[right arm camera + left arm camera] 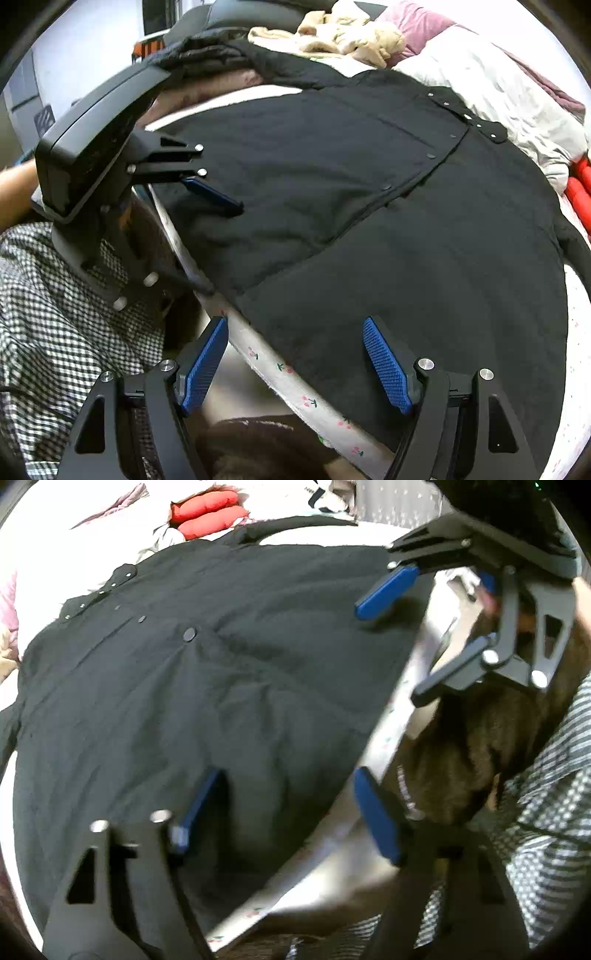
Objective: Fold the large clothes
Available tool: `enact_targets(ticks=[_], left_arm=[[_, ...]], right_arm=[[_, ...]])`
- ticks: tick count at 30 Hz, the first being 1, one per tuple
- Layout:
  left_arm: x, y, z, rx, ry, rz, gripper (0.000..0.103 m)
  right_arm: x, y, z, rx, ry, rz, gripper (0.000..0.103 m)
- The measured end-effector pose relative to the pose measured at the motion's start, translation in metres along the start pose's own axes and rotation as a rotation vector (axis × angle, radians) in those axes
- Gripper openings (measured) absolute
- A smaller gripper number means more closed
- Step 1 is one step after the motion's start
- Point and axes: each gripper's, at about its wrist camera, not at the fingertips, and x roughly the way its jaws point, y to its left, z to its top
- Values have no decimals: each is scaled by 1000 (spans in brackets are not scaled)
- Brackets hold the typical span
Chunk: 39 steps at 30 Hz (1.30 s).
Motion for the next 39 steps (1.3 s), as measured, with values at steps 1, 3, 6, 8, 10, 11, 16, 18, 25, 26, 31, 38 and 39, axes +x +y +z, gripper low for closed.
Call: enact_targets(ticks=[1,3,6,8,10,11,16,18,25,26,31,38,39], left_arm=[[2,-1,1,7,-1,7,60],[-1,0,4,-4,-14,-11,29],[-10,16,6,-107,-50,-70,11],[-21,29,8,-197,-99,-120,10],[-34,41,9,-273,-160,-165,10],[-39,46,8,-302,-183,-181,9],[-61,61,6,-402,-280,-262,9],[-65,62,7,-411,-302,-293,9],[-16,29,17,-315,-80,-351,11],[-7,25,15,-313,-28,-348,14],[-28,32,19,-319,-58,-377,51],[2,76,32,-467,-3,-227,71],[13,76,28,-482,43,-221,71]], right_arm=[[-2,1,-5,-16,5,-23,77],[8,9,-2,-55,13,-77,77],[13,12,-4,-100,5,-128,76],[14,15,-2,-119,-19,-151,74],[15,18,2,-127,-50,-159,66],[15,19,6,-131,-66,-159,55],[18,23,12,-139,-44,-70,4],[16,26,10,-129,-33,-7,4],[23,9,5,23,74,186,12],[16,3,3,57,75,218,14],[-28,-24,-4,148,28,208,25],[-27,-61,39,267,-107,155,81],[-16,-69,46,305,-105,149,81]])
